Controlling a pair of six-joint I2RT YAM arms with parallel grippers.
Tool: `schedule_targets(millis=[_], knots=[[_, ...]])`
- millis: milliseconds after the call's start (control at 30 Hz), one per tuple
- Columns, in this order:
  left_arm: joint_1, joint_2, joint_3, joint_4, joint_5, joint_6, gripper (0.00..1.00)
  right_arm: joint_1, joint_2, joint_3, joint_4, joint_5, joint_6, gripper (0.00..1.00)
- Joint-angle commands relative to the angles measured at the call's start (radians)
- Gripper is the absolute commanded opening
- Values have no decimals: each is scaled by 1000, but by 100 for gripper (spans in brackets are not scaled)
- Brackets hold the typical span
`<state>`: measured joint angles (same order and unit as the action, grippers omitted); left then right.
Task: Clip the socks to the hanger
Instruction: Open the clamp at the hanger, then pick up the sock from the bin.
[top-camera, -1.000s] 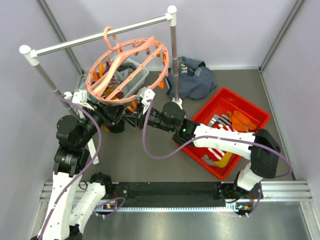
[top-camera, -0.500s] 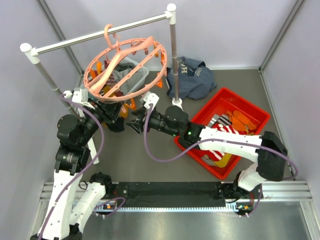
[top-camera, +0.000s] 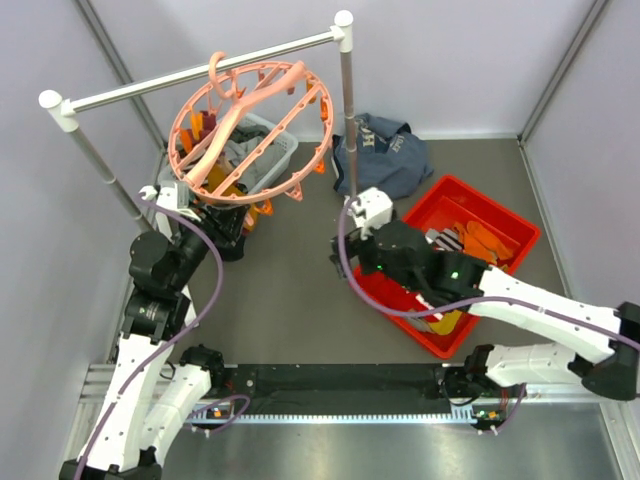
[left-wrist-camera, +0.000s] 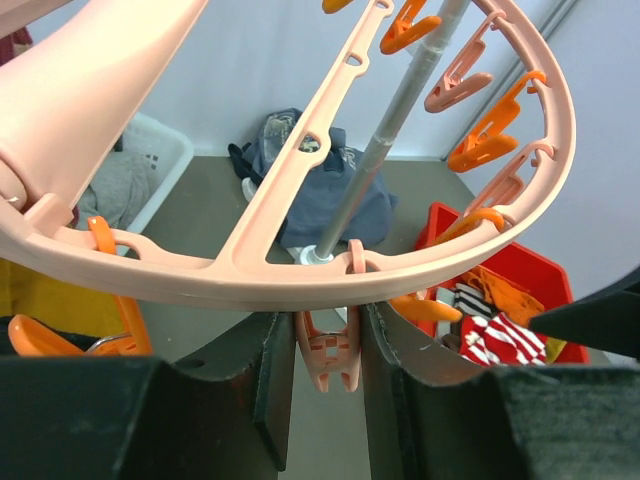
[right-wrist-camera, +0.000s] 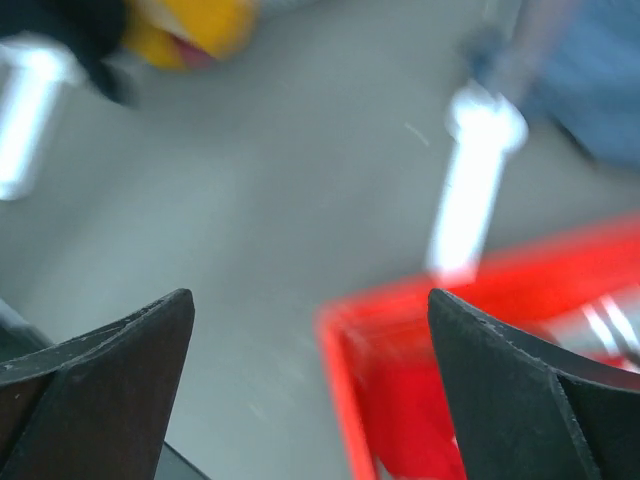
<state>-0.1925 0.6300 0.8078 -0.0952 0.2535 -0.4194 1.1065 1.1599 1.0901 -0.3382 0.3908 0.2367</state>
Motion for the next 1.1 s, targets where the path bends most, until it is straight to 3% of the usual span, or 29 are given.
schedule_targets(millis=[0, 233, 533, 633, 767, 967, 1067], knots=[[-12, -12, -9, 37, -43, 76, 0, -101, -106, -21, -382, 161, 189, 99], [-31, -19, -18, -18, -100, 123, 0, -364, -178, -88, -512, 160, 300, 99], [-45, -24, -22, -26, -111, 131, 0, -753, -117, -208, -343, 79, 262, 95], [-47, -24, -24, -28, -115, 131, 0, -864, -63, -234, -263, 66, 231, 85], [-48, -24, -25, -26, -112, 130, 0, -947, 50, -216, -109, 0, 170, 64], [-48, -21, -29, -26, -117, 136, 0, -1025, 257, -112, -25, -82, 102, 48], [-48, -19, -27, -28, -117, 136, 0, -1042, 323, -56, -5, -112, 93, 45]])
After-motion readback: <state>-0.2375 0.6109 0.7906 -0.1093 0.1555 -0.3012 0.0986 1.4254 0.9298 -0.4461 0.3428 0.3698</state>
